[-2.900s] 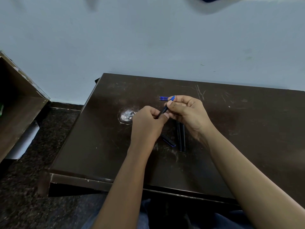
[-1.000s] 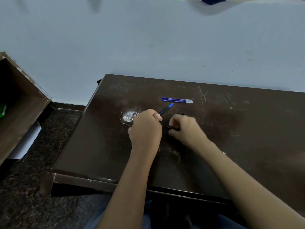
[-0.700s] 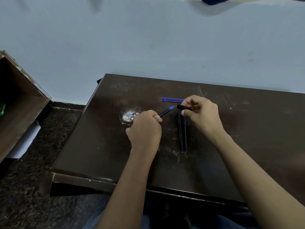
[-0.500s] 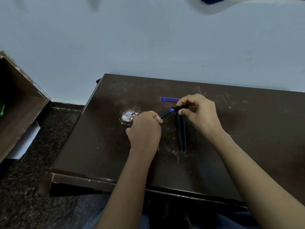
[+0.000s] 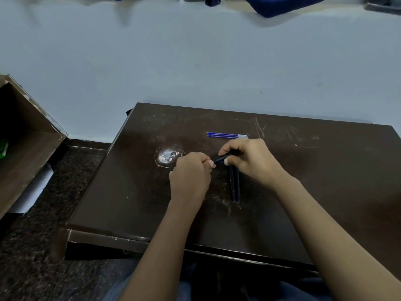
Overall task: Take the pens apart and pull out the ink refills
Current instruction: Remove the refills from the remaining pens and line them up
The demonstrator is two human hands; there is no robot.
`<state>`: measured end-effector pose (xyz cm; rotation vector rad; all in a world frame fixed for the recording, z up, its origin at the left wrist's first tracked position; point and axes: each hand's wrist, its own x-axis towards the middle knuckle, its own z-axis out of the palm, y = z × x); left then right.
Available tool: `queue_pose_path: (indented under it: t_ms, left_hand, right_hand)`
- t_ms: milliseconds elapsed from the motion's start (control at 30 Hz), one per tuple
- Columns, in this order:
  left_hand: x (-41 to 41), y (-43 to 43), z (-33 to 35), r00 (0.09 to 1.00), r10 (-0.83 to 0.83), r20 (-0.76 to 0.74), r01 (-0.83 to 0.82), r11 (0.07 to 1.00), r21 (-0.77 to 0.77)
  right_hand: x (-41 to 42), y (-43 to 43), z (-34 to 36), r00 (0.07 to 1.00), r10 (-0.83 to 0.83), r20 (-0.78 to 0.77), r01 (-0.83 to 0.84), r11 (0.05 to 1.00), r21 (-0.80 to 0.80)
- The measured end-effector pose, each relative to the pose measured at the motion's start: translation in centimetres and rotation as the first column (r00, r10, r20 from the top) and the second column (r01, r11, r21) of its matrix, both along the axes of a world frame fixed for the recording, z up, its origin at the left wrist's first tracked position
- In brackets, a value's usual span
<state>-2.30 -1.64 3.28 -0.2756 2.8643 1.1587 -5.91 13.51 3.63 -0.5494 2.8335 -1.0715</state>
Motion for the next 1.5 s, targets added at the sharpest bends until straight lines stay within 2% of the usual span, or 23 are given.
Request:
queue_pose_path:
  t_ms: [133,233,333,467,600,667,933,1500]
  left_hand:
    - [-0.3,0.4,-0.4,0.998,0.018,0.053,-0.024,0.995,0.100]
    - [0.1,0.3,-0.6,0.993,0.110,0.048,-0.112,0.993,0.026]
    - [0.5,-0.2,-0.4,0.975,0.220,0.011,-0.220,0.975,-0.028]
    - [-0.5,1.0,-1.0,0.968,0.243,0.064,-0.240,0.969,-0.051]
    - [-2.0,2.7,-2.6,0.951,0.194,0.240,-0.194,0.981,-0.025]
    - [-2.3,3.4,-3.2,0.949,0.161,0.272,-0.164,0.986,-0.012]
    - [-3.1,4.4,-4.7,0.974,0.090,0.209,-0.081,0.996,-0.048]
    - [-3.7,5.1,-6.1,0.991,0.013,0.131,-0.002,0.996,-0.087]
  right_hand:
    - [-0.3,-0.2,-0.1,0.998,-0.060,0.011,0.060,0.997,-0.055]
    - [-0.5,0.2,-0.2,0.972,-0.222,0.081,0.232,0.960,-0.154]
    - [-0.8,1.3,-0.7,0.915,-0.356,0.191,0.370,0.928,-0.042]
    - [-0.1,1.6,-1.7,0.871,-0.384,0.305,0.332,0.920,0.209]
    - [0.5,0.8,-2.4,0.847,-0.366,0.386,0.272,0.922,0.277]
    - [0.6,0.6,-2.8,0.846,-0.351,0.401,0.248,0.925,0.287]
    - [0.4,0.2,-3.9,0.840,-0.325,0.434,0.220,0.936,0.275]
    - [-0.1,0.2,-5.5,0.831,-0.340,0.441,0.264,0.938,0.225]
